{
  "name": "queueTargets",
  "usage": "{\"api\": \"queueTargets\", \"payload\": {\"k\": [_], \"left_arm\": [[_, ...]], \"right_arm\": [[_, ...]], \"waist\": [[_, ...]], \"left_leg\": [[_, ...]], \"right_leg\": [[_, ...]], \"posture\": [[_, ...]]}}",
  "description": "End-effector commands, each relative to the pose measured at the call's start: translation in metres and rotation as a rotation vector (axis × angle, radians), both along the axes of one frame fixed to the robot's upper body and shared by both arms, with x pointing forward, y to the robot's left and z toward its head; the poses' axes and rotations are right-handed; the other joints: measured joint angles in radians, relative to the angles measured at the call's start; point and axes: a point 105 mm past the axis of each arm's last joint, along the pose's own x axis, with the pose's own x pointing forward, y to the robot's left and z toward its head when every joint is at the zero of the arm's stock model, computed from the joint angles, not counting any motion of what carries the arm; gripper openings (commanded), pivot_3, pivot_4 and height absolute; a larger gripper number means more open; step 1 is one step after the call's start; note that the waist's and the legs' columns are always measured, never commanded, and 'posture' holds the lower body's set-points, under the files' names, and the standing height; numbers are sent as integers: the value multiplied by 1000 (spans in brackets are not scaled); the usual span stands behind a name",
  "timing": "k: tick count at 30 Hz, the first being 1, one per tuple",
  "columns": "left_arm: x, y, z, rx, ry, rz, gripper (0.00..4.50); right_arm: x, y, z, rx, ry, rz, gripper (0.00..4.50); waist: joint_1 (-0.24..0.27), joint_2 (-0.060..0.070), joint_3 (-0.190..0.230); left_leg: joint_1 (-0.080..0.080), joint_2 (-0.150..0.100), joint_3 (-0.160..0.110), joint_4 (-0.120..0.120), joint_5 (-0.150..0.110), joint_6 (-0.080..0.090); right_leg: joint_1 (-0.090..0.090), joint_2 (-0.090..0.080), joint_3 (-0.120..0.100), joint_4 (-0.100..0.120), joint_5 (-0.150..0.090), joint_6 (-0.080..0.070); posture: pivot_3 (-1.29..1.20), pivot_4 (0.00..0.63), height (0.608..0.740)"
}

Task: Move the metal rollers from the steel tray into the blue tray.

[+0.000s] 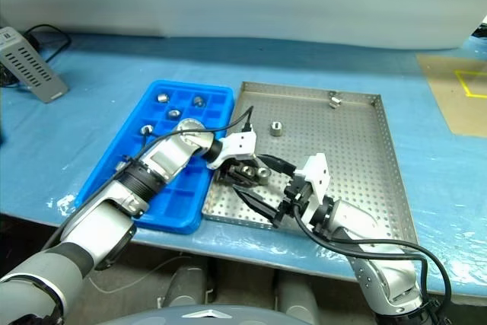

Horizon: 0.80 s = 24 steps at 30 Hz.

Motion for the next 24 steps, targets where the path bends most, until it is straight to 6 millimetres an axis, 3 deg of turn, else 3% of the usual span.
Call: {"api": "queueTargets", "payload": {"k": [1,4,9,15,24], "left_arm": [[8,14,-5,14,9,83,1800],[13,12,25,-104,-9,126,1800],[-2,19,65,-250,-38,125,1800],[-20,25,92,-360,60,119,1800],[-42,37,95,-341,72,0,1800]], "right_arm": [[-1,1,9,12,-46,12,4500],[1,-1,11,17,-51,6,4500],[2,-3,15,18,-60,18,4500],[6,-6,15,-1,-61,41,4500],[11,-8,18,-14,-69,75,4500]], "waist": [[0,0,0],[-3,0,0],[-15,0,0],[-15,0,0],[-16,0,1]], "left_leg": [[0,0,0,0,0,0],[-1,0,0,-1,0,0],[-12,0,0,-1,0,0],[-13,0,0,-1,-2,3],[-11,0,0,-1,-1,1]], "right_leg": [[0,0,0,0,0,0],[-2,0,0,0,0,0],[-11,1,0,0,0,0],[-11,0,-1,-1,0,-1],[-10,0,-1,-1,0,-1]], "posture": [[-163,150,740],[-159,150,740],[-139,150,740],[-106,150,740],[-88,150,740]]}}
